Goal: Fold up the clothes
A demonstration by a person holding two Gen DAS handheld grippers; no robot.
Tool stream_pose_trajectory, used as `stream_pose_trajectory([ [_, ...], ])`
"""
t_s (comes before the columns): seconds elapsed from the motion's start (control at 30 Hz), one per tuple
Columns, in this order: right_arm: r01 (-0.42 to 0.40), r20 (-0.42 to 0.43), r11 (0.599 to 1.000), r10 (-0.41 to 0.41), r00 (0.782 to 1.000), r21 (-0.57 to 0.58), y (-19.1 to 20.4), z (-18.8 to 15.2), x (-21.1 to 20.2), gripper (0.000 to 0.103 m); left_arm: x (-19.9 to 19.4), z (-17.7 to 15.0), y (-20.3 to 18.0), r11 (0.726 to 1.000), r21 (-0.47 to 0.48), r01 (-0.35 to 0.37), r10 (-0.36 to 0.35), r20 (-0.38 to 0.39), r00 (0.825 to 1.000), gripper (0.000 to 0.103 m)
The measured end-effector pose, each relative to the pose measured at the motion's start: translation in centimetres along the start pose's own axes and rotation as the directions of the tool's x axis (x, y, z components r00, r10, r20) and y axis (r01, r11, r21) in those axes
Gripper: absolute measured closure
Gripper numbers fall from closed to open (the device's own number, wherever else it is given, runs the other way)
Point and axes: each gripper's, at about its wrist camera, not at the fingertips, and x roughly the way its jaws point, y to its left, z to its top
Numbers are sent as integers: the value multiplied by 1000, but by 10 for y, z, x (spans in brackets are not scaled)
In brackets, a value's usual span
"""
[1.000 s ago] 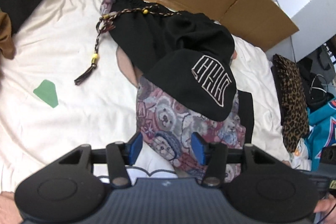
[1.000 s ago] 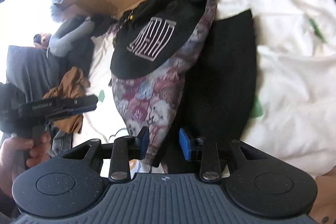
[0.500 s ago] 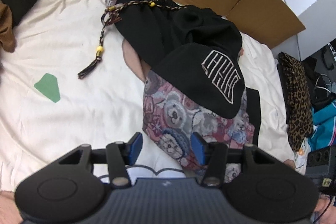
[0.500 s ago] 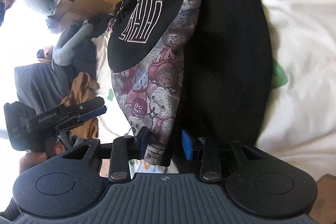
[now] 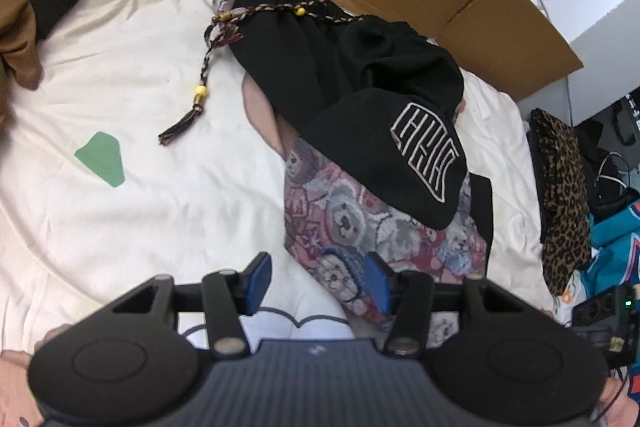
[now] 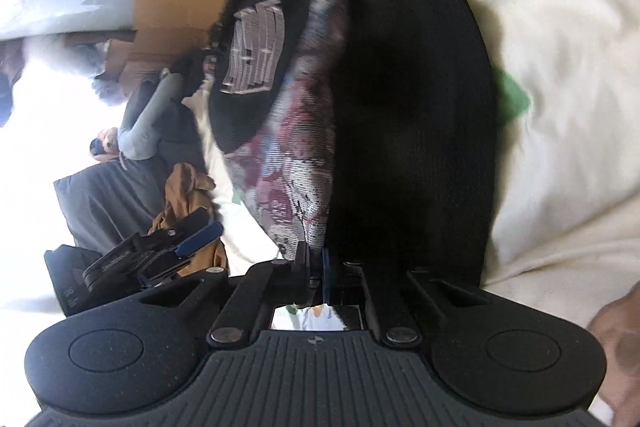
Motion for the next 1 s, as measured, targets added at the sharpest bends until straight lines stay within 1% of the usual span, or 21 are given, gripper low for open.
stream_pose_trajectory([
  [0.07,15,16,999,-14,1000,-42,10,2,-12,101,-2,-1,0,1000,-1,4,-4,2,1000,49],
  [0.17,66,51,992,-61,997,-108,24,10,-30,102,-1,-1,1,1000,-7,8,-8,0,1000,49],
  [0.33,122,115,976,-102,988,-181,40,23,-65,102,4,-3,1,1000,-15,14,-14,-9,1000,49],
  [0.5,199,150,955,-168,974,-220,48,33,-89,102,9,-5,0,1000,-15,16,-16,-19,1000,49],
  [0.63,233,191,946,-192,963,-225,47,38,-109,102,14,-9,0,1000,-14,20,-20,-29,999,49],
  [0.73,270,234,937,-217,948,-221,45,47,-121,102,21,-15,-4,999,-7,33,-33,-50,998,49],
  [0.87,313,290,925,-245,925,-216,41,62,-135,102,34,-24,-11,998,-2,68,-68,-79,995,50],
  [1.0,363,353,905,-272,895,-221,39,78,-150,103,47,-30,-21,994,1,105,-105,-105,989,51],
])
